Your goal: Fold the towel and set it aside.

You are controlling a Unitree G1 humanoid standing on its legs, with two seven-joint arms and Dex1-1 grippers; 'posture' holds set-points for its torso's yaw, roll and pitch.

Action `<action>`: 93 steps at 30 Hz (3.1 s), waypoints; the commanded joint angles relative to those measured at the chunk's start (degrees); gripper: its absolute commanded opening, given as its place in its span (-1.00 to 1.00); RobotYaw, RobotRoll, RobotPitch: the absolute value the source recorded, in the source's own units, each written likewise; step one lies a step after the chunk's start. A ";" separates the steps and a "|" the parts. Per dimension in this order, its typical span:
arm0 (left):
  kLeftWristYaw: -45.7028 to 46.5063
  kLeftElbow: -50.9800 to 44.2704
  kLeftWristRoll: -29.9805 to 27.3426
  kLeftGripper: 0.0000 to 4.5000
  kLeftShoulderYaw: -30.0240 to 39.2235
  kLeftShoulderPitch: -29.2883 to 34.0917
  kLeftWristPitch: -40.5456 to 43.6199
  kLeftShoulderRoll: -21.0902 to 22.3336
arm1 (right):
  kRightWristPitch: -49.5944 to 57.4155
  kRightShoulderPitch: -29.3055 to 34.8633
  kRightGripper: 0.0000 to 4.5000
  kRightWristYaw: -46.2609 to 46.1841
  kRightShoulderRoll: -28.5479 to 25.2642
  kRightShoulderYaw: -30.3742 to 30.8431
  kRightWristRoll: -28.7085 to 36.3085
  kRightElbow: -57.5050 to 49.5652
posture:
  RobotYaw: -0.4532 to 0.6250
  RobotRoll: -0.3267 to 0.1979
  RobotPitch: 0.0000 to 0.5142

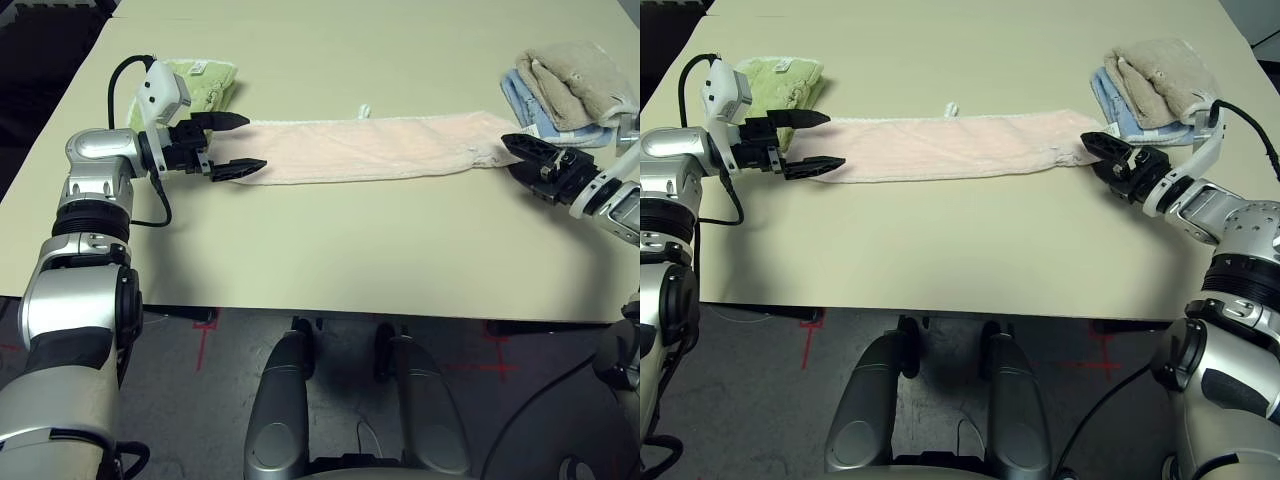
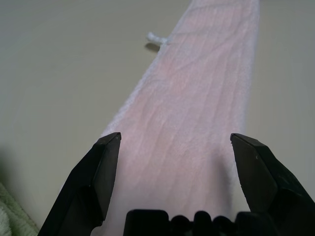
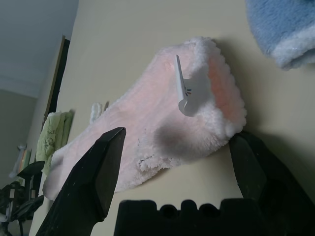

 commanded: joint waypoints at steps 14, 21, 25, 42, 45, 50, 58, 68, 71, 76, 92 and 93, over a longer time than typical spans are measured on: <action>-1.43 0.53 1.45 1.00 -0.13 -0.23 -0.58 1.19 | -1.45 4.35 -0.96 -4.71 0.71 -0.39 0.70 -0.80 | -0.15 0.25 0.25; -1.67 0.23 1.43 1.00 -0.21 -0.21 -0.25 1.25 | 0.07 5.96 -0.98 -4.84 0.53 -0.62 2.28 -3.15 | -0.15 0.25 0.24; -2.20 -0.05 1.08 1.00 -0.04 -0.33 0.43 1.27 | 2.91 8.10 -0.98 -4.72 -0.56 -1.80 4.38 -6.27 | -0.15 0.25 0.23; -5.00 -1.74 0.34 1.00 0.21 0.52 1.74 1.08 | 2.07 9.74 -0.98 -3.55 -2.49 -3.79 8.23 -11.21 | -0.16 0.25 0.20; -5.22 -2.27 0.26 1.00 0.24 0.61 2.22 1.19 | 2.58 7.75 -0.98 0.17 -2.11 -2.57 10.64 -12.13 | -0.16 0.25 0.20; -5.01 -3.24 -0.16 1.00 0.59 0.69 2.99 0.97 | 5.67 6.22 -0.98 4.80 -2.51 2.08 12.74 -14.42 | -0.15 0.25 0.19; -4.88 -4.12 -0.70 1.00 0.76 0.98 4.28 0.73 | 5.70 5.82 -0.98 10.01 -2.55 12.85 10.91 -20.32 | -0.14 0.25 0.18; -4.66 -5.07 -0.67 1.00 0.85 1.39 5.17 0.47 | 5.63 2.58 -0.98 4.70 5.04 18.39 9.37 -22.56 | -0.12 0.25 0.18; -4.68 -5.39 -0.71 1.00 0.89 1.52 5.35 0.54 | 4.41 1.91 -0.98 4.14 6.68 20.90 7.50 -22.17 | -0.11 0.25 0.18; -4.78 -6.14 -0.82 1.00 1.02 1.94 5.73 0.82 | 3.36 1.17 -0.98 4.25 7.58 24.06 4.50 -21.16 | -0.10 0.25 0.18; -4.72 -6.62 -0.64 1.00 1.11 2.48 6.20 1.07 | 1.95 0.42 -0.35 7.31 8.99 29.28 -0.73 -21.80 | -0.09 0.25 0.17; -4.75 -6.69 -0.67 1.00 1.12 2.57 6.21 1.03 | 1.87 0.20 -0.17 7.69 9.21 29.79 -0.90 -21.94 | -0.09 0.25 0.17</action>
